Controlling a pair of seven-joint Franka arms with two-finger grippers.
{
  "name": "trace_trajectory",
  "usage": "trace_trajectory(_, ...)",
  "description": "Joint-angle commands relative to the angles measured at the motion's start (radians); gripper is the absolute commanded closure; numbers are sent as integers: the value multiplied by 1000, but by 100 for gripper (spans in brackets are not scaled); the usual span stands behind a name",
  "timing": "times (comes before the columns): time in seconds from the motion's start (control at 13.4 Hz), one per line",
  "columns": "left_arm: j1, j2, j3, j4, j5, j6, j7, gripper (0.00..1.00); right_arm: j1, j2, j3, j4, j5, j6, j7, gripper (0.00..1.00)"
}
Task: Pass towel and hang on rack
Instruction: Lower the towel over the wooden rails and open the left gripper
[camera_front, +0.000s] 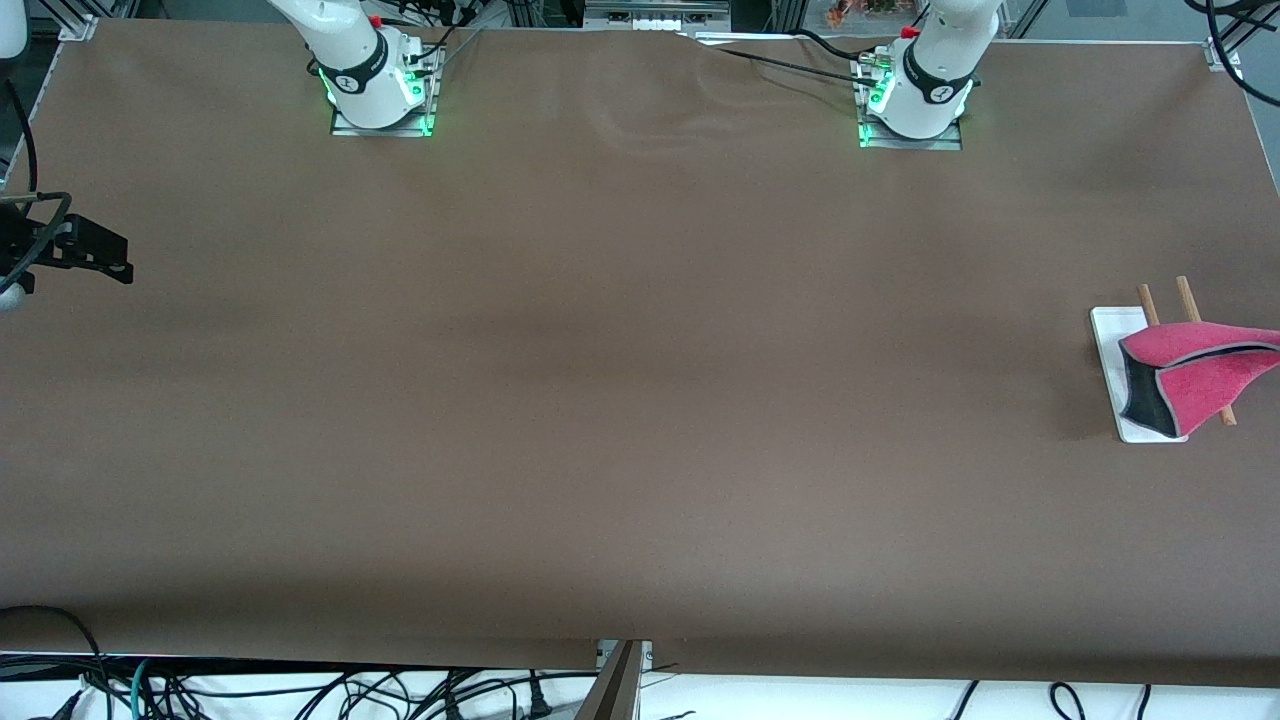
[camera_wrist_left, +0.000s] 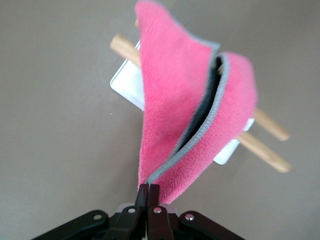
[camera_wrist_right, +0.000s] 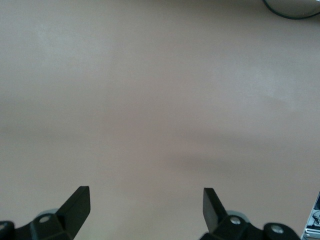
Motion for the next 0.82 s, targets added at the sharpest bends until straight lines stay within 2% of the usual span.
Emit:
trace_trajectory(0.0, 7, 33, -9, 16, 20, 31, 13, 100, -14, -39, 11, -35, 25, -9, -20, 0)
trace_trajectory(0.3, 18, 75, -9, 14, 17, 77, 13, 98, -14, -42, 19, -40, 46, -35, 76, 0)
trace_trajectory(0.37, 18, 84, -9, 14, 17, 79, 13, 66, -14, -42, 19, -37, 89, -44, 116, 0)
trace_trajectory(0.45, 23, 91, -9, 14, 11, 77, 14, 5, -14, -42, 17, -36, 111, -47, 121, 0)
trace_trajectory(0.52, 30, 91, -9, 14, 8, 77, 19, 0, -14, -42, 17, -35, 108, -47, 118, 0)
trace_trajectory(0.74, 30, 84, -10, 16, 6, 74, 16, 0, -14, -42, 19, -34, 105, -53, 113, 0)
